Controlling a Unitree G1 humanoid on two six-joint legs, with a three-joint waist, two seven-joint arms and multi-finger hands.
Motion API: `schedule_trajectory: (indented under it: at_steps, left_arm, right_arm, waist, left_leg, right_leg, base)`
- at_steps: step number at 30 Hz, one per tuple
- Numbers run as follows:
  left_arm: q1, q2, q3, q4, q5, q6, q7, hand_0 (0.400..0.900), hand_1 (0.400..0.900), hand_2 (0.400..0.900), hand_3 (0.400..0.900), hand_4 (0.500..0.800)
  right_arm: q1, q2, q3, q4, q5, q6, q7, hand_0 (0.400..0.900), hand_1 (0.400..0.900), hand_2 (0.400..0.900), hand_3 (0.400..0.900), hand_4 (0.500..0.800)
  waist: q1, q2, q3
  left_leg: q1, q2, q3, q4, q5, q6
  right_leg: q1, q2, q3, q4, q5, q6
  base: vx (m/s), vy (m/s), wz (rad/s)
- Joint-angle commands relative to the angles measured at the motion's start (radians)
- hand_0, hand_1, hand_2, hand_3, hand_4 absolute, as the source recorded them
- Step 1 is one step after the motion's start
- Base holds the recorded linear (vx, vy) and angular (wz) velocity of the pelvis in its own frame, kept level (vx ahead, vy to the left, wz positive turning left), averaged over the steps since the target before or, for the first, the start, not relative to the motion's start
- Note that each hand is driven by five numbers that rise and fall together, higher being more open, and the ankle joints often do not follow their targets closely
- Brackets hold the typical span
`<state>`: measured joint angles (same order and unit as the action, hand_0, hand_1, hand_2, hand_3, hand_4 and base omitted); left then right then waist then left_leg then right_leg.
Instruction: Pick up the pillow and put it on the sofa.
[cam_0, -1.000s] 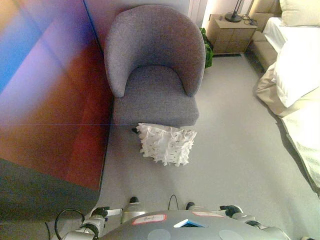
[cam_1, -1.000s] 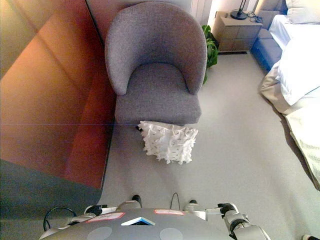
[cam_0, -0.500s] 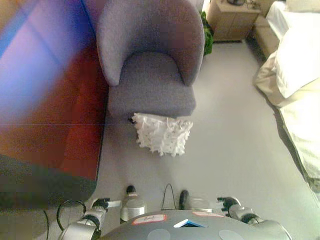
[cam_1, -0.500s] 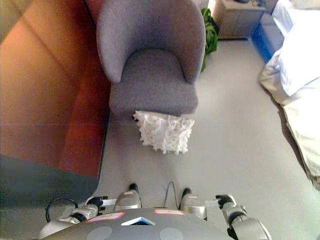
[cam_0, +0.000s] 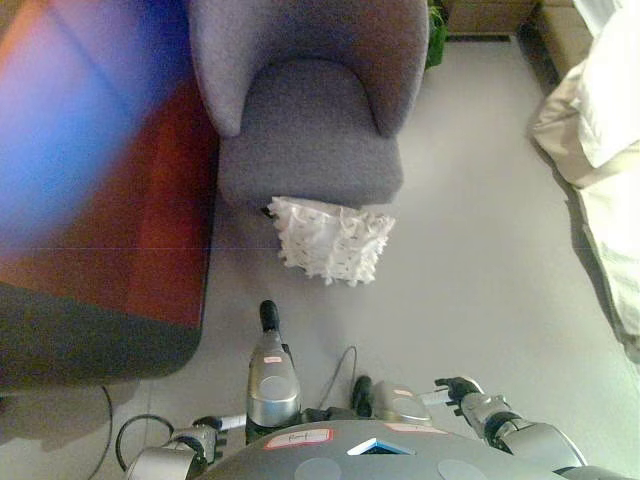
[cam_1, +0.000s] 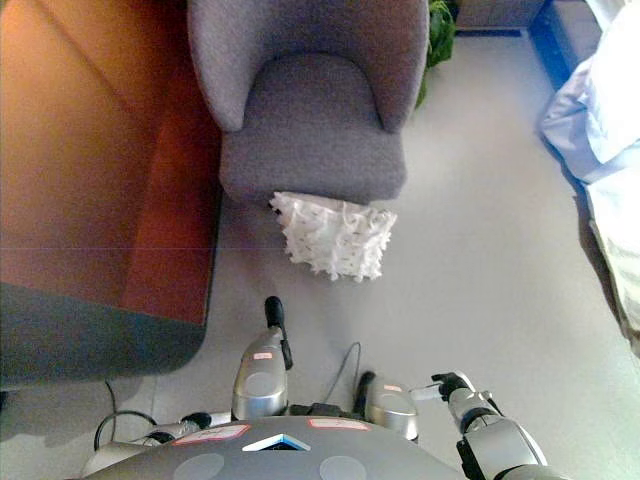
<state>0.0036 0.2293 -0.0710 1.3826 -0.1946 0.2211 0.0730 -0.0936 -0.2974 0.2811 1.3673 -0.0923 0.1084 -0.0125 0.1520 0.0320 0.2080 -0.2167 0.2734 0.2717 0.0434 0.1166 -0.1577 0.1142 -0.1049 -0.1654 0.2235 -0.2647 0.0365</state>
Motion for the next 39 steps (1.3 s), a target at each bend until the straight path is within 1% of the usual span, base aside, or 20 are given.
schedule_trajectory:
  at_steps: [1,2,4,5,6,7,9,10,12,13,15,17,18,20,22,23,27,30,34,39]
  left_arm:
    - [0.014,0.089,0.016,-0.013,0.051,0.0,-0.016,0.9,0.9,0.9,0.9,0.8]
    - [-0.001,0.102,0.009,-0.02,0.06,0.009,-0.022,0.9,0.9,0.9,0.9,0.8]
    - [-0.038,0.127,-0.015,-0.023,0.059,0.019,-0.033,0.9,0.9,0.9,0.9,0.8]
    - [-0.053,0.14,-0.029,-0.03,0.063,0.03,-0.035,0.9,0.9,0.9,0.9,0.8]
    - [-0.07,0.148,-0.038,-0.033,0.065,0.038,-0.028,0.9,0.9,0.9,0.9,0.8]
    - [-0.085,0.155,-0.057,-0.034,0.062,0.043,-0.023,0.9,0.9,0.9,0.9,0.8]
    - [-0.105,0.163,-0.075,-0.035,0.058,0.049,-0.02,0.9,0.9,0.9,0.9,0.8]
    - [-0.116,0.164,-0.08,-0.037,0.054,0.053,-0.013,0.9,0.9,0.9,0.9,0.8]
    - [-0.177,0.171,-0.11,-0.055,-0.001,0.06,0.021,0.9,0.9,0.9,0.9,0.8]
    - [-0.199,0.171,-0.118,-0.06,-0.014,0.059,0.033,0.9,0.9,0.9,0.9,0.8]
    - [-0.231,0.165,-0.13,-0.067,-0.043,0.051,0.055,0.9,0.9,0.9,0.9,0.8]
    - [-0.251,0.154,-0.132,-0.076,-0.057,0.043,0.07,0.9,0.9,0.9,0.9,0.8]
    - [-0.255,0.149,-0.132,-0.075,-0.073,0.038,0.078,0.9,0.9,0.9,0.9,0.8]
    - [-0.225,0.136,-0.12,-0.074,-0.071,0.015,0.085,0.9,0.9,0.9,0.9,0.8]
    - [-0.202,0.13,-0.123,-0.083,-0.059,0.022,0.078,0.9,0.9,0.9,0.9,0.8]
    - [-0.201,0.127,-0.128,-0.081,-0.05,0.023,0.073,0.9,0.9,0.9,0.9,0.8]
    - [-0.226,0.126,-0.151,-0.075,-0.055,0.02,0.07,0.9,0.9,0.9,0.9,0.8]
    - [-0.265,0.125,-0.169,-0.076,-0.079,0.029,0.074,0.9,0.9,0.9,0.9,0.8]
    - [-0.326,0.128,-0.188,-0.074,-0.111,0.063,0.079,0.9,0.9,0.9,0.9,0.8]
    - [-0.369,0.123,-0.198,-0.077,-0.149,0.103,0.094,0.9,0.9,0.9,0.9,0.8]
  right_arm:
    - [-0.023,-0.036,-0.047,-0.068,-0.046,-0.015,-0.02,0.9,0.9,0.9,0.9,0.8]
    - [-0.02,-0.036,-0.059,-0.069,-0.048,-0.015,-0.022,0.9,0.9,0.9,0.9,0.8]
    - [-0.01,-0.039,-0.079,-0.07,-0.056,-0.031,-0.029,0.9,0.9,0.9,0.9,0.8]
    - [-0.002,-0.042,-0.085,-0.075,-0.058,-0.047,-0.035,0.9,0.9,0.9,0.9,0.8]
    - [-0.003,-0.045,-0.079,-0.084,-0.059,-0.059,-0.046,0.9,0.9,0.9,0.9,0.8]
    - [-0.007,-0.044,-0.071,-0.092,-0.057,-0.066,-0.061,0.9,0.9,0.9,0.9,0.8]
    - [-0.017,-0.044,-0.058,-0.1,-0.07,-0.074,-0.088,0.9,0.9,0.9,0.9,0.8]
    - [-0.025,-0.046,-0.048,-0.107,-0.075,-0.08,-0.094,0.9,0.9,0.9,0.9,0.8]
    - [-0.088,-0.048,0.006,-0.134,-0.078,-0.08,-0.126,0.9,0.9,0.9,0.9,0.8]
    - [-0.113,-0.048,0.025,-0.141,-0.081,-0.075,-0.15,0.9,0.9,0.9,0.9,0.8]
    - [-0.161,-0.051,0.065,-0.156,-0.097,-0.066,-0.187,0.9,0.9,0.9,0.9,0.8]
    - [-0.205,-0.053,0.088,-0.165,-0.134,-0.027,-0.247,0.9,0.9,0.9,0.9,0.8]
    - [-0.222,-0.054,0.096,-0.167,-0.161,-0.016,-0.272,0.9,0.9,0.9,0.9,0.8]
    - [-0.234,-0.059,0.102,-0.178,-0.205,0.017,-0.308,0.9,0.9,0.9,0.9,0.8]
    - [-0.238,-0.063,0.114,-0.196,-0.2,0.036,-0.305,0.9,0.9,0.9,0.9,0.8]
    - [-0.257,-0.072,0.119,-0.203,-0.191,0.043,-0.292,0.9,0.9,0.9,0.9,0.8]
    - [-0.342,-0.085,0.138,-0.195,-0.186,0.072,-0.28,0.9,0.9,0.9,0.9,0.8]
    - [-0.408,-0.095,0.15,-0.182,-0.193,0.111,-0.295,0.9,0.9,0.9,0.9,0.8]
    - [-0.528,-0.114,0.176,-0.166,-0.165,0.178,-0.302,0.9,0.9,0.9,0.9,0.8]
    - [-0.647,-0.147,0.187,-0.16,-0.145,0.196,-0.225,0.9,0.9,0.9,0.9,0.8]
  waist:
    - [0.044,-0.041,-0.055]
    - [0.033,-0.056,-0.06]
    - [0.012,-0.061,-0.067]
    - [0.007,-0.061,-0.074]
    - [-0.001,-0.058,-0.08]
    - [-0.013,-0.056,-0.084]
    - [-0.025,-0.053,-0.087]
    - [-0.031,-0.053,-0.086]
    - [-0.063,-0.037,-0.034]
    - [-0.073,-0.036,-0.009]
    - [-0.093,-0.046,0.032]
    - [-0.105,-0.058,0.066]
    - [-0.107,-0.06,0.074]
    - [-0.094,-0.069,0.072]
    - [-0.085,-0.071,0.07]
    - [-0.074,-0.075,0.076]
    - [-0.056,-0.074,0.099]
    - [-0.044,-0.068,0.116]
    - [-0.032,-0.057,0.153]
    - [-0.025,-0.039,0.19]
  left_leg:
    - [-0.148,-0.044,-0.022,0.132,0.084,0.075]
    - [-0.142,-0.064,-0.017,0.156,0.052,0.098]
    - [-0.114,-0.123,-0.041,0.173,-0.021,0.154]
    - [-0.097,-0.149,-0.049,0.165,-0.032,0.168]
    - [-0.076,-0.174,-0.062,0.147,-0.05,0.181]
    - [-0.061,-0.184,-0.062,0.136,-0.06,0.192]
    - [-0.045,-0.193,-0.058,0.126,-0.066,0.198]
    - [-0.036,-0.197,-0.056,0.121,-0.071,0.199]
    - [-0.005,-0.191,-0.065,0.106,-0.085,0.191]
    - [-0.005,-0.192,-0.074,0.11,-0.091,0.188]
    - [-0.017,-0.2,-0.104,0.123,-0.116,0.175]
    - [-0.029,-0.195,-0.125,0.142,-0.159,0.159]
    - [-0.035,-0.189,-0.13,0.151,-0.169,0.153]
    - [-0.054,-0.177,-0.142,0.208,-0.186,0.152]
    - [-0.061,-0.158,-0.149,0.23,-0.187,0.142]
    - [-0.073,-0.143,-0.154,0.246,-0.183,0.13]
    - [-0.109,-0.119,-0.191,0.267,-0.172,0.103]
    - [-0.126,-0.116,-0.209,0.274,-0.165,0.093]
    - [-0.181,-0.118,-0.242,0.338,-0.176,0.083]
    - [-0.254,-0.114,-0.262,0.432,-0.2,0.078]
  right_leg:
    - [0.304,-0.159,-0.01,-0.018,0.119,0.104]
    - [0.278,-0.194,-0.019,0.04,0.201,0.112]
    - [0.208,-0.208,0.022,0.175,0.286,0.113]
    - [0.177,-0.219,0.032,0.229,0.33,0.109]
    - [0.119,-0.219,0.047,0.275,0.352,0.104]
    - [0.072,-0.191,0.05,0.292,0.325,0.096]
    - [0.014,-0.155,0.043,0.279,0.305,0.089]
    - [-0.03,-0.155,0.026,0.248,0.297,0.085]
    - [-0.249,-0.154,0.001,0.184,0.263,0.07]
    - [-0.314,-0.16,0.0,0.146,0.287,0.069]
    - [-0.424,-0.189,0.029,0.042,0.397,0.09]
    - [-0.478,-0.24,0.057,-0.05,0.485,0.117]
    - [-0.482,-0.249,0.062,-0.073,0.494,0.122]
    - [-0.423,-0.252,0.031,-0.071,0.45,0.121]
    - [-0.404,-0.247,0.013,-0.056,0.425,0.119]
    - [-0.391,-0.25,-0.01,-0.06,0.416,0.12]
    - [-0.373,-0.244,-0.03,-0.07,0.392,0.123]
    - [-0.367,-0.246,-0.048,-0.061,0.379,0.123]
    - [-0.4,-0.264,-0.053,0.003,0.351,0.119]
    - [-0.479,-0.277,-0.024,0.124,0.301,0.113]
  base:
    - [0.54,0.317,0.34]
    - [0.55,0.345,0.44]
    - [0.54,0.302,0.46]
    - [0.57,0.257,0.33]
    - [0.48,0.179,0.25]
    - [0.35,0.1,0.22]
    - [0.24,0.02,0.16]
    - [0.19,-0.056,0.15]
    - [-0.01,-0.172,0.23]
    - [-0.14,-0.267,0.3]
    - [-0.06,-0.278,0.34]
    - [0.03,-0.289,0.42]
    - [0.09,-0.265,0.41]
    - [0.18,-0.185,0.26]
    - [0.15,-0.155,0.1]
    - [0.1,-0.172,0.06]
    - [0.05,-0.136,0.19]
    - [0.0,-0.057,0.18]
    - [-0.04,-0.019,0.19]
    - [-0.05,0.046,0.07]
